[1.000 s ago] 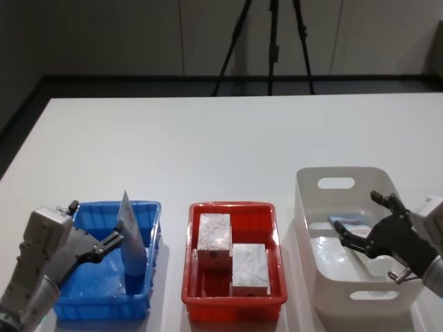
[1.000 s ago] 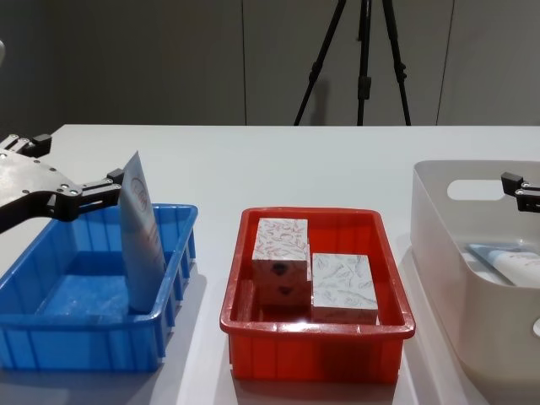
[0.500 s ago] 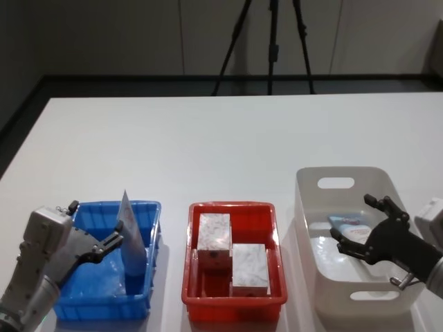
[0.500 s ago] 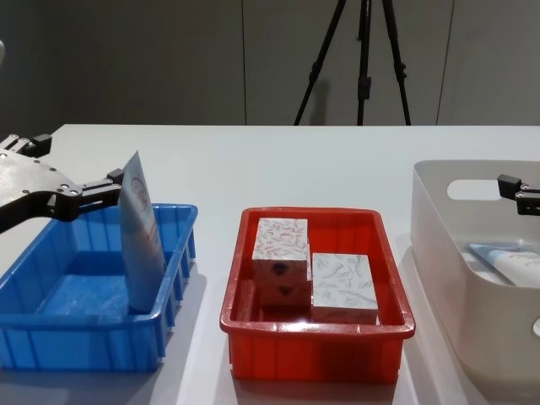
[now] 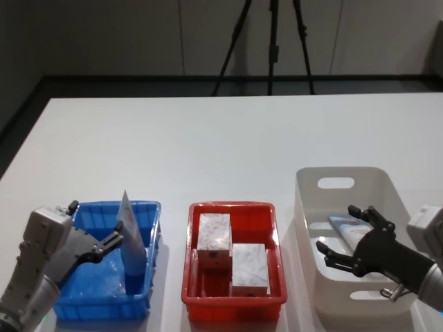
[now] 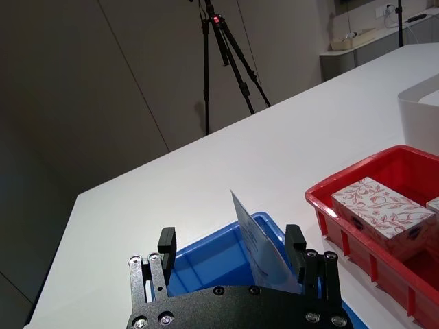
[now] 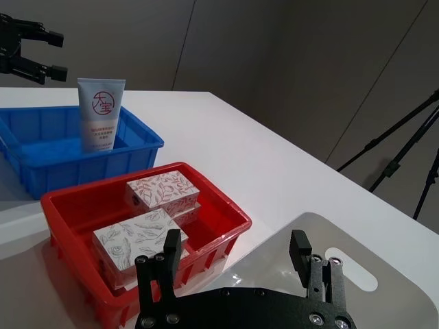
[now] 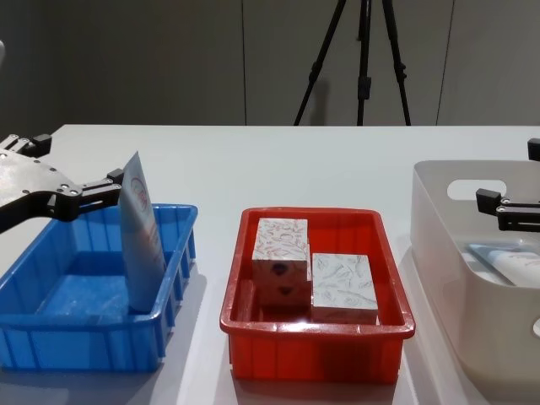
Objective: Bimanual collaborative sorting of washing and personal care products
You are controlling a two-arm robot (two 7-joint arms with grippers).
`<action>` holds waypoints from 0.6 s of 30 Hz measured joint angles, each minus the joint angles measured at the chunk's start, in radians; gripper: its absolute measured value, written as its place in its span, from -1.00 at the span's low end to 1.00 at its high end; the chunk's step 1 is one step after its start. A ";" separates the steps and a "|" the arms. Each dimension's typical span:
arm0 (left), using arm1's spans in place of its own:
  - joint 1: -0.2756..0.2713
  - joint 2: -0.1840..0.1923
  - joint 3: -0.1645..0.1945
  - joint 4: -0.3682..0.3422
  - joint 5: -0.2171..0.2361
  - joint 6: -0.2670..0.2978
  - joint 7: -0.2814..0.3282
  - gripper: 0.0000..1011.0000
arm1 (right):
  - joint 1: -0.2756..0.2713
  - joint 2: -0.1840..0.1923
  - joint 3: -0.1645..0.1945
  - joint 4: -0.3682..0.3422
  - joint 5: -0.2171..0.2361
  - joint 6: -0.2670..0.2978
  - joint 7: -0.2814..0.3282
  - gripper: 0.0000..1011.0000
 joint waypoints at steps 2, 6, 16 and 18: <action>0.000 0.000 0.000 0.000 0.000 0.000 0.000 0.98 | 0.000 -0.004 0.000 -0.001 0.000 0.004 0.005 0.98; 0.000 0.000 0.000 0.000 0.000 0.000 0.000 0.98 | 0.001 -0.014 0.000 -0.002 -0.001 0.015 0.016 0.98; 0.000 0.000 0.000 0.000 0.000 0.000 0.000 0.98 | 0.007 -0.040 0.004 -0.002 -0.003 0.058 0.041 0.98; 0.000 0.000 0.000 0.000 0.000 0.000 0.000 0.98 | 0.008 -0.047 0.005 -0.002 -0.004 0.070 0.047 0.98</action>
